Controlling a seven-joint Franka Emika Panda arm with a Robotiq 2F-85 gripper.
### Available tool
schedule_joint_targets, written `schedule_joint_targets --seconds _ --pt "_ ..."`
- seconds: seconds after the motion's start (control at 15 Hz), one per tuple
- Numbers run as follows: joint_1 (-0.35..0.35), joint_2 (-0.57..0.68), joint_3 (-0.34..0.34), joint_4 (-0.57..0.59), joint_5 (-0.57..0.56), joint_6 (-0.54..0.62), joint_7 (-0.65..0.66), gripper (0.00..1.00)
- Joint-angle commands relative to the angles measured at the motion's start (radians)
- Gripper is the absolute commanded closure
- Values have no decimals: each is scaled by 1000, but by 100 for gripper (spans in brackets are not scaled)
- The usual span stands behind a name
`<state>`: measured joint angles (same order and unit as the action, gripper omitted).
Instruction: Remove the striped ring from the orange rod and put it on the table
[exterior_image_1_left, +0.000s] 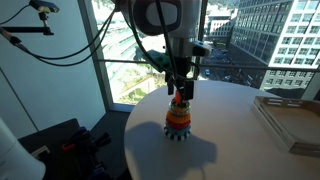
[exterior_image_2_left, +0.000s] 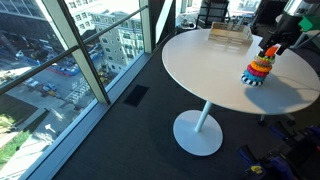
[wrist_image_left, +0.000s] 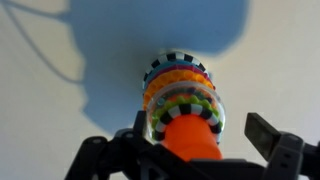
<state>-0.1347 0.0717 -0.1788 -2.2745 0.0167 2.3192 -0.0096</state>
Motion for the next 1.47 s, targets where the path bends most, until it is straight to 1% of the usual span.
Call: schedule_joint_targets --seconds 0.0,0.2,0.6,0.67,0.8,0.87,1.0,1.07,1.13,1.4 --pt "-10 9 9 9 7 45 -4 0" --pt "-9 12 9 8 7 74 -2 0" --pt "-10 21 10 7 7 85 -4 0" --pt "-10 21 10 7 7 85 -5 2" --pt "-10 22 10 8 7 85 -5 26" --pt "-10 21 10 8 8 85 -6 30" --pt "-10 19 10 8 7 86 -5 49" --pt "-10 18 10 10 7 87 -6 56" --pt "-11 14 10 11 9 84 -6 59" --pt "-15 -10 7 17 15 68 -14 59"
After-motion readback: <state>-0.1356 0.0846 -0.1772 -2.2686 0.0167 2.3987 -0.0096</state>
